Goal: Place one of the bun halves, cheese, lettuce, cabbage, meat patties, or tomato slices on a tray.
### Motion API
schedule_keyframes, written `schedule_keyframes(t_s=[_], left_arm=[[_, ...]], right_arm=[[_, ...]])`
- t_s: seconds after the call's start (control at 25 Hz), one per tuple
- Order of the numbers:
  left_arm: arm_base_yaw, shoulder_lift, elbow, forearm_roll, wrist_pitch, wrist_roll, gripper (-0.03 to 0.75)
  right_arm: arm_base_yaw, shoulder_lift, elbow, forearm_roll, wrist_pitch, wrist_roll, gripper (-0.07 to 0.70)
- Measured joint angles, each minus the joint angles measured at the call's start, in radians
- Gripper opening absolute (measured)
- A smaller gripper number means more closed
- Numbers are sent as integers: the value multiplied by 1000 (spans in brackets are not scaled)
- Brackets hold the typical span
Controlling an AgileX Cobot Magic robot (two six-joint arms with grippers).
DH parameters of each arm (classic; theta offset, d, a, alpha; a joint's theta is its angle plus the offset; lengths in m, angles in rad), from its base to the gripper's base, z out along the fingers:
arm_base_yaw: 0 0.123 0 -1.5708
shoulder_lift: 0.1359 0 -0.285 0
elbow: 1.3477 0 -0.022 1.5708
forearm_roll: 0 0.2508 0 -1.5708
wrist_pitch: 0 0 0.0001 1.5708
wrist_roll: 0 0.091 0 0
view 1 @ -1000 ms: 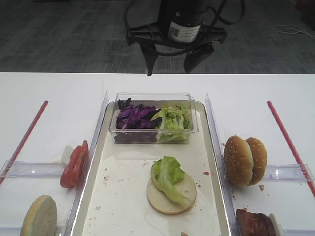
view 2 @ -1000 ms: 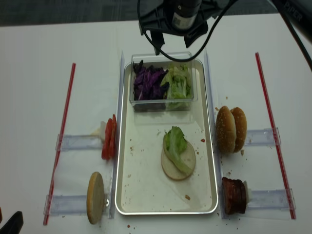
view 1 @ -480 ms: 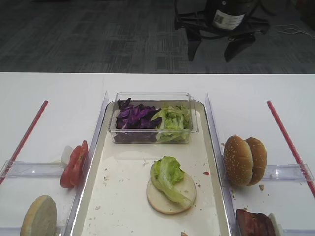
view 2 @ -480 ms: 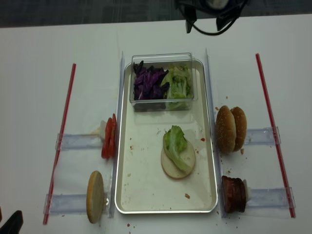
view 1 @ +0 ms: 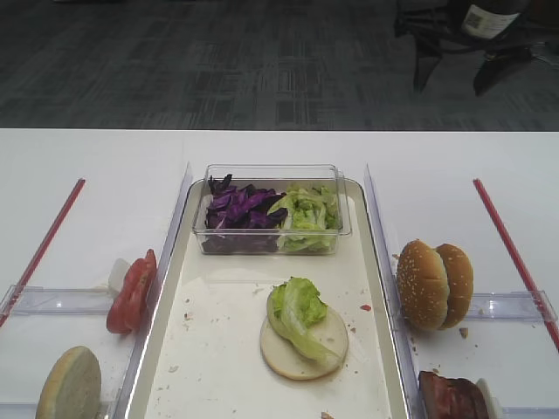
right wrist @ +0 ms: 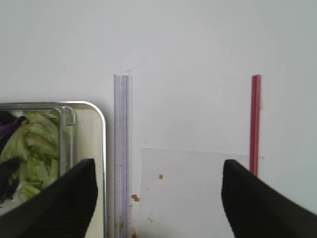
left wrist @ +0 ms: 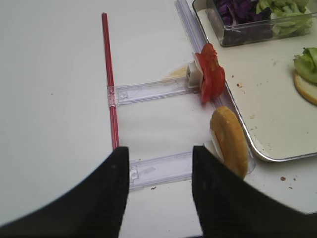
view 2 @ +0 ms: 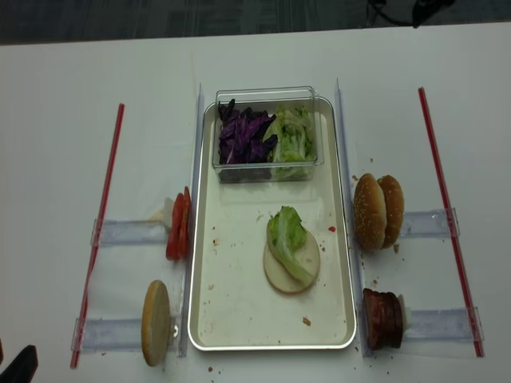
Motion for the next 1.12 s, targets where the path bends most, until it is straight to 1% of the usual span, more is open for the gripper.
schedule_keyframes(t_s=[0.24,0.48,0.84,1.0,1.12], left_arm=[[0,0,0,0,0,0,309],[0,0,0,0,0,0,309],[0,0,0,0,0,0,309],[0,0,0,0,0,0,309],[0,0,0,0,0,0,309]], right_arm=[[-75,0,0,0,0,-49,554],[-131,0,0,0,0,-57,553],[-146,-2,2,1,0,-80,528],[-146,-48,61,1,0,-91,523],[-146,-104,126,1,0,-102,522]])
